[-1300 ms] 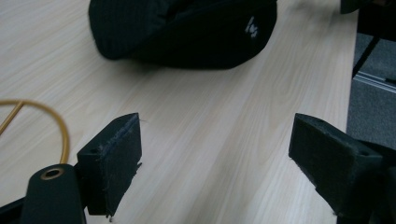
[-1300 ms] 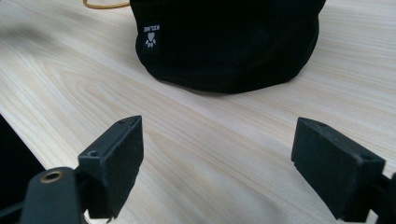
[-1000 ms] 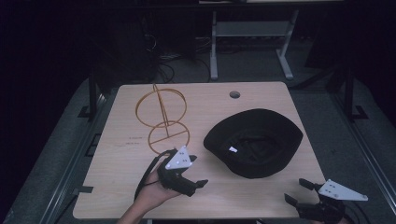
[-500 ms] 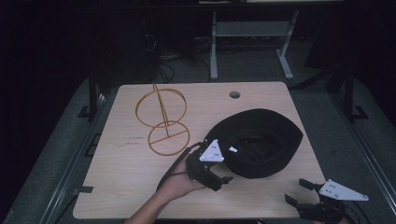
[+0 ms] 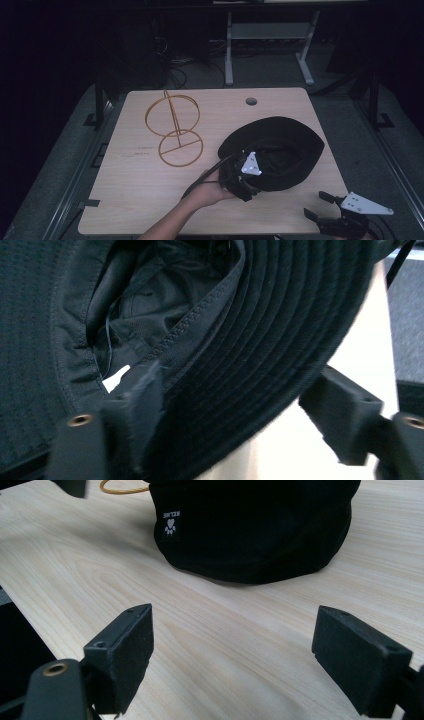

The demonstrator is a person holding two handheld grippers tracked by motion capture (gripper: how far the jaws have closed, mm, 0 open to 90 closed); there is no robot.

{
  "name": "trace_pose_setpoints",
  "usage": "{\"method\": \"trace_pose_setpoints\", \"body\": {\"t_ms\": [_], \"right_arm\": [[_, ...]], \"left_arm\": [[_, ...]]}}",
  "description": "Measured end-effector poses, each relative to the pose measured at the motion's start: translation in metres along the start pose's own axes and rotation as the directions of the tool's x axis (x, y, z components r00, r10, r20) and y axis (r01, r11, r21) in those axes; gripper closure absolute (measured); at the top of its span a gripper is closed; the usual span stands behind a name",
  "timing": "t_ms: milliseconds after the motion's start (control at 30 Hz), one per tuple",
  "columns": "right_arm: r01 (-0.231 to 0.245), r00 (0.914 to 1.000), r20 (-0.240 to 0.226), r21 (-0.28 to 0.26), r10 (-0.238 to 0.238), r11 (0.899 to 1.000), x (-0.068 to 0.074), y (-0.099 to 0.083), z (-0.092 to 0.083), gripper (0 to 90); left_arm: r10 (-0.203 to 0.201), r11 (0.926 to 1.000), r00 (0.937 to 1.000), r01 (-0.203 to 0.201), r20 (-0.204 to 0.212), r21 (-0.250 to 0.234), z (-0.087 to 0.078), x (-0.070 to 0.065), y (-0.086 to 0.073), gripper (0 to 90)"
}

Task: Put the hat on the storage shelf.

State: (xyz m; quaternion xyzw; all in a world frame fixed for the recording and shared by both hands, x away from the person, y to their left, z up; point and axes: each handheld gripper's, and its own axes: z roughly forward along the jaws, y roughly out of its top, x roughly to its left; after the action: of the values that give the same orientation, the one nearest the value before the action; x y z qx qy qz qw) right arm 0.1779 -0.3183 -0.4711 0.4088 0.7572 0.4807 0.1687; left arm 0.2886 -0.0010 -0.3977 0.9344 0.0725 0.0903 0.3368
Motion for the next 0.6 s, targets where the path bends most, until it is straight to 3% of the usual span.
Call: {"method": "trace_pose_setpoints", "body": {"t_ms": [167, 233, 267, 333, 600], "right_arm": [[0.006, 1.0000, -0.005, 0.005, -0.006, 1.000, 0.001, 0.000, 0.002, 16.4], [0.008, 1.0000, -0.005, 0.006, -0.008, 1.000, 0.002, 0.001, 0.002, 16.4], [0.008, 1.0000, -0.006, 0.005, -0.008, 1.000, 0.002, 0.001, 0.002, 16.4], [0.008, 0.9999, -0.006, 0.004, -0.008, 1.000, 0.002, 0.001, 0.003, 16.4], [0.012, 0.9999, -0.008, 0.010, -0.012, 1.000, 0.005, 0.002, 0.005, 16.4]], "left_arm": [[0.023, 0.9996, 0.9996, -0.022, -0.019, 0.016, 0.007, 0.002, 0.000, 48.1], [0.029, 0.9996, 0.9990, -0.029, -0.035, 0.004, 0.007, 0.002, 0.000, 50.8], [0.036, 0.9990, 0.9981, -0.038, -0.049, -0.026, 0.004, 0.001, 0.000, 55.9], [0.048, 0.9980, 0.9975, -0.050, -0.052, -0.038, 0.001, 0.000, 0.002, 62.6], [0.041, 0.9926, 0.9971, -0.048, -0.064, -0.112, -0.012, -0.001, 0.001, 75.9]]}}
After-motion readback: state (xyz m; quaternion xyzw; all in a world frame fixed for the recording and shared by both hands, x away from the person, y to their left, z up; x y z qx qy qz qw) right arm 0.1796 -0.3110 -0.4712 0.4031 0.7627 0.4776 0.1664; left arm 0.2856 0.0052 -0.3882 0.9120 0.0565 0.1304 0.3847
